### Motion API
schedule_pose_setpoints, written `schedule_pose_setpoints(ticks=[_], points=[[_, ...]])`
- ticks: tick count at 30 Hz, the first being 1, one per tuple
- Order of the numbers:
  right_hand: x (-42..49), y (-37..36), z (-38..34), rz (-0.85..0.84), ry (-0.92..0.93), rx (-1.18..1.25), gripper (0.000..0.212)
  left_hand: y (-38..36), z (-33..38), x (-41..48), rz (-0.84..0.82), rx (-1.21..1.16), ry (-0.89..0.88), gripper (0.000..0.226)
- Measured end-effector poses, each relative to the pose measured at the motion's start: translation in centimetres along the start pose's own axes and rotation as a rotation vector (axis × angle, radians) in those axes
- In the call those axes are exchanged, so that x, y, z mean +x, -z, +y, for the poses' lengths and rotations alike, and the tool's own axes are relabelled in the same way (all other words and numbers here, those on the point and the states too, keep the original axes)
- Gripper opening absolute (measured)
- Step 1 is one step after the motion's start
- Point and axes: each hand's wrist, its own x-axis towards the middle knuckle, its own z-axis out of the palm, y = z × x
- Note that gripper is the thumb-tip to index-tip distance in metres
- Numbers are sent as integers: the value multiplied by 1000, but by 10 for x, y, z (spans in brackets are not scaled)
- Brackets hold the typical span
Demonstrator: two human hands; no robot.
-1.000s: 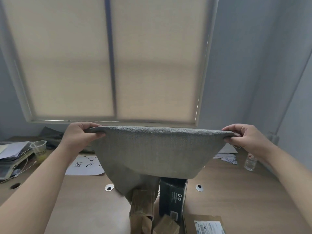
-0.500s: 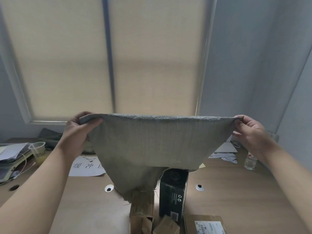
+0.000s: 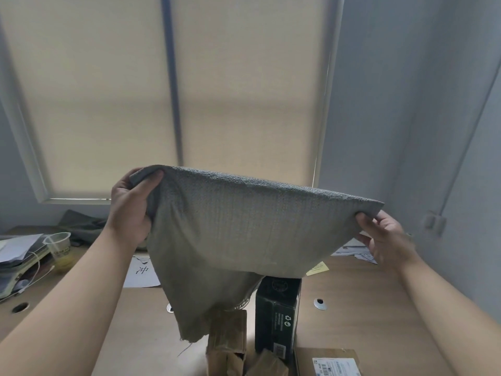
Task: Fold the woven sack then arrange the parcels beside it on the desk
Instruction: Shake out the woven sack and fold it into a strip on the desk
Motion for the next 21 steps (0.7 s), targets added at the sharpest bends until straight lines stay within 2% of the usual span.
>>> schedule_pose_setpoints(ticks=[1,5,7,10,12,15,21], points=[[2,0,1,31,-3,6,91,0,1,0,8,-3,-2,16],[2,-5,1,69,-80,75,100,2,0,0,14,-6,-1,16],[0,-8,1,21,-149,66,108,2,-1,-1,10,-6,0,15],[-3,-13,1,-77,-178,20,105,3,-2,-3,-3,5,2,15],[-4,-16,-1,-112,-158,17,94,4,-2,-4,-18,6,12,14],[-3,-21,-9,-134,-133,101,51,7,-2,-5,-20,4,28,14],[-1,-17,-17,-153,-94,29,42,13,4,-4,-17,19,6,12]])
